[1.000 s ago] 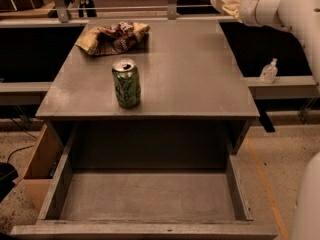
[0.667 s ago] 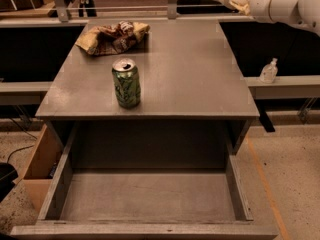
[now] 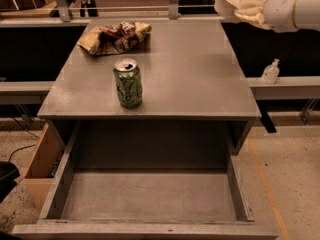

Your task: Move paper bowl near green can

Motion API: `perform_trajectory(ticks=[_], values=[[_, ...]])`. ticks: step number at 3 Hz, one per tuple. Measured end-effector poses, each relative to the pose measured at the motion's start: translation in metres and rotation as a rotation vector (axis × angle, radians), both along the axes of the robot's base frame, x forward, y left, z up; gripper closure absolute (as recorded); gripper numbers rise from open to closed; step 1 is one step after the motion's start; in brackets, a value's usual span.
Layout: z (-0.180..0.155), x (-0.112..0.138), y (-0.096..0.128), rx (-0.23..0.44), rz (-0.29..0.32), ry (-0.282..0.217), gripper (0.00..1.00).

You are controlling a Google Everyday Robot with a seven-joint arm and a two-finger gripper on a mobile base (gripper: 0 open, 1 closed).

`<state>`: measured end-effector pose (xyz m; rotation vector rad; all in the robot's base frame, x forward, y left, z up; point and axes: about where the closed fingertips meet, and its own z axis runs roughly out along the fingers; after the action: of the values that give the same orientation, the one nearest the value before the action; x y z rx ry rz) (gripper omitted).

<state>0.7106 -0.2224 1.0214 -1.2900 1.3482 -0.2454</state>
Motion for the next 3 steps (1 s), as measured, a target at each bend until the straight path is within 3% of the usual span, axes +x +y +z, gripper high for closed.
perform_trajectory(ticks=[2,3], values=[[-0.026,-0.099,0.034,0.003,0.178,0.286,1.0],[-0.026,-0.099,0.034,0.003,0.178,0.286,1.0]])
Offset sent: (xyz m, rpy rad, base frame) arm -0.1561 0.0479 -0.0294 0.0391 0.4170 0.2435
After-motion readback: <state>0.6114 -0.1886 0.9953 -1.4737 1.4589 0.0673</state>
